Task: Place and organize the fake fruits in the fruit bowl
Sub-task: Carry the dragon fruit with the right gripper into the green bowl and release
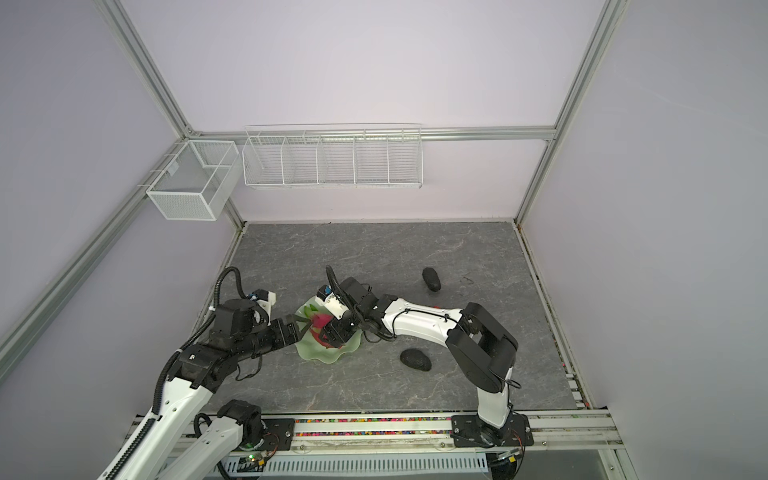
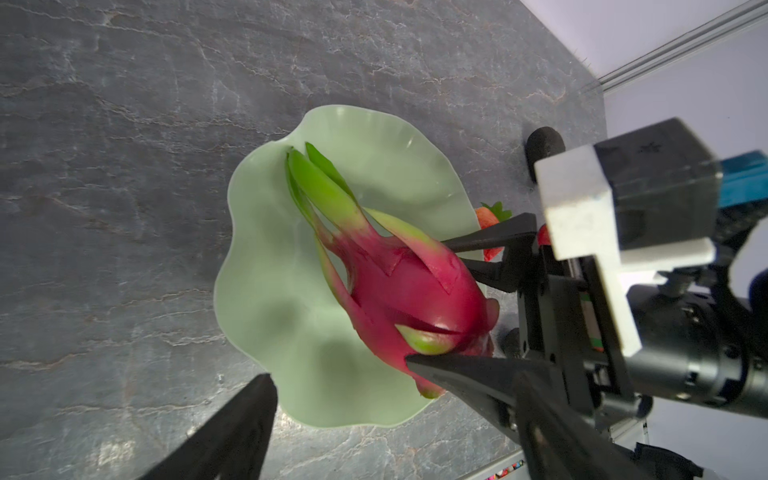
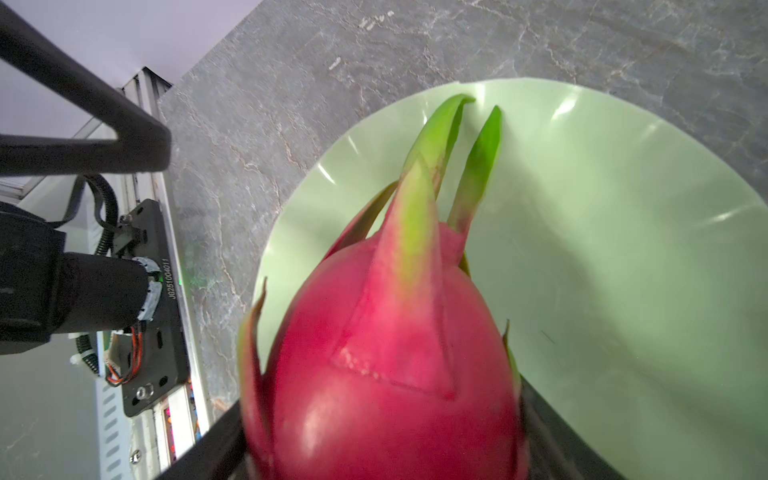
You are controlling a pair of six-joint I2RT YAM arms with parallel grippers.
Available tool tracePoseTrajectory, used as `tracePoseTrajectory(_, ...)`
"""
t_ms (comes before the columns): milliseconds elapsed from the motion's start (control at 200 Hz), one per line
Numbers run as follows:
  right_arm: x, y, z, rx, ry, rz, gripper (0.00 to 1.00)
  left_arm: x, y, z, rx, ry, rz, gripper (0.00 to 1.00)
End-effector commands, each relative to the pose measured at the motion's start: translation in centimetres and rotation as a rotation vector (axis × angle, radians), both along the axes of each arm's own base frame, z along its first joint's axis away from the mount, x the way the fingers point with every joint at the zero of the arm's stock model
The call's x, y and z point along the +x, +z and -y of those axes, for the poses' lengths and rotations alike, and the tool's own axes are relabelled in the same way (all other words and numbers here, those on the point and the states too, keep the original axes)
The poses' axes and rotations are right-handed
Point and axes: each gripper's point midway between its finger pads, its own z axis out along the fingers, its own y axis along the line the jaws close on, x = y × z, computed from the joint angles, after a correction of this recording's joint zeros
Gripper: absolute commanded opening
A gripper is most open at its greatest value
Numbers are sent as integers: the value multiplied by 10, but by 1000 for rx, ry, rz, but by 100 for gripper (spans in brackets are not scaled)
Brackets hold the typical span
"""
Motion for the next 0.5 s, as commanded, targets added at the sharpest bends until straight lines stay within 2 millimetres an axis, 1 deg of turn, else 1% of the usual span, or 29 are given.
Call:
tracePoseTrajectory(0,2,-6,-4,4,4,23,75,4,-11,-1,6,24,-12,87)
tracePoseTrajectory(10,2,-6,-4,3,5,23,75,4,-10,-1,3,23,-9,87)
tracePoseTrajectory(20,2,-6,-4,2,5,23,75,6,-16,0,9,24,-27,87)
tracePoseTrajectory(40,3,-7,-3,-2,4,24,76,7,-19,0,11,24,-34,87)
tracePoseTrajectory(250,4,-13,-2,-26,13,31,82,17,-31,9,-9,3,-56,84)
tracePoseTrajectory(405,4,-14,-2,-30,22,38,93,19,-40,12,-11,-6,-74,84)
tracePoseTrajectory(440,4,-14,-1,-31,23,40,100,19,-41,13,-11,-10,-76,83)
tracePoseTrajectory(495,4,-11,-1,-28,27,48,90,19,-42,13,-8,-11,-79,83)
